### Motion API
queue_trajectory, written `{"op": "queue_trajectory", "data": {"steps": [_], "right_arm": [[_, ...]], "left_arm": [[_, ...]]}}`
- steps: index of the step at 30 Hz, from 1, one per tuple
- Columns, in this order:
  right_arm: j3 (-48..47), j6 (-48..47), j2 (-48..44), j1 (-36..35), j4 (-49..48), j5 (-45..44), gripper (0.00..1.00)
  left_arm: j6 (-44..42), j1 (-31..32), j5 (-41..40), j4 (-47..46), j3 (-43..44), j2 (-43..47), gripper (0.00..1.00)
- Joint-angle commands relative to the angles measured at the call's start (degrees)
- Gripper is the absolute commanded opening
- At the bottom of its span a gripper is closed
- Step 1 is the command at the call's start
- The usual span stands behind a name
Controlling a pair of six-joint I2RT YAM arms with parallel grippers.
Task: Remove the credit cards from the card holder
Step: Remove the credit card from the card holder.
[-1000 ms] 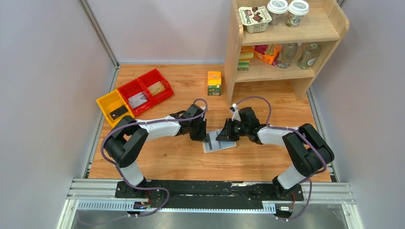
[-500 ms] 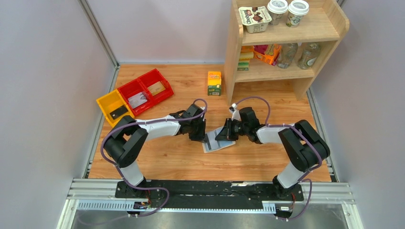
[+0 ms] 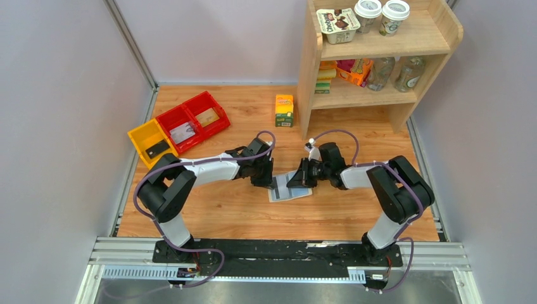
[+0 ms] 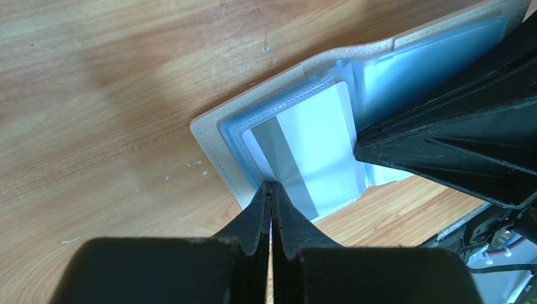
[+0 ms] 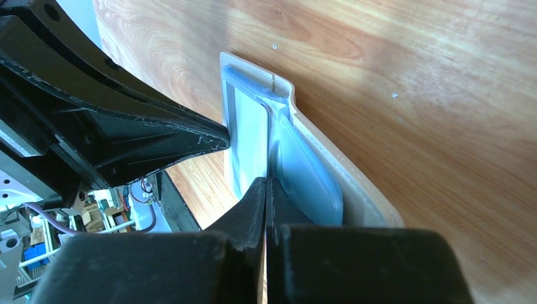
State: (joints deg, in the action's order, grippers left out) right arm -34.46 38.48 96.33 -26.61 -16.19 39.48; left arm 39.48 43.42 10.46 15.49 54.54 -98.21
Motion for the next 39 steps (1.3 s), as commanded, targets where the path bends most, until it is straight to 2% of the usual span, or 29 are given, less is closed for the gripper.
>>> {"op": "queue_trajectory", "data": {"steps": [1, 13, 16, 24, 27, 32, 39], "right_arm": [[0.3, -1.7, -2.0, 1.1, 0.1, 2.1, 0.00], [-0.8, -3.8, -4.5, 1.5, 5.0, -0.5, 0.00], [-1.4, -4.8, -5.3, 1.5, 7.4, -1.9, 0.17], [-1.8, -7.5, -10.4, 1.5, 14.5, -10.6, 0.35], [-2.6, -8.4, -9.9, 1.2, 18.5, -13.5, 0.36], [-4.6, -8.2, -6.1, -0.5, 20.7, -14.4, 0.35], [-8.7, -2.7, -1.1, -10.1, 18.6, -17.1, 0.33]], "left_arm": [[-0.9, 1.1, -1.1, 0.2, -1.5, -2.9, 0.00], [-0.7, 1.1, -1.7, -0.4, -2.3, -0.4, 0.01], [-0.5, 1.1, -1.6, -0.9, -2.2, 0.6, 0.06], [-0.2, 1.1, -1.2, -1.0, -0.5, 1.9, 0.21], [-0.2, 1.1, -1.3, -0.9, 0.1, 1.9, 0.26], [0.4, 1.1, -0.9, -0.5, -0.2, 1.1, 0.27], [3.4, -1.3, -3.8, -1.0, -11.0, 9.3, 0.25]]}}
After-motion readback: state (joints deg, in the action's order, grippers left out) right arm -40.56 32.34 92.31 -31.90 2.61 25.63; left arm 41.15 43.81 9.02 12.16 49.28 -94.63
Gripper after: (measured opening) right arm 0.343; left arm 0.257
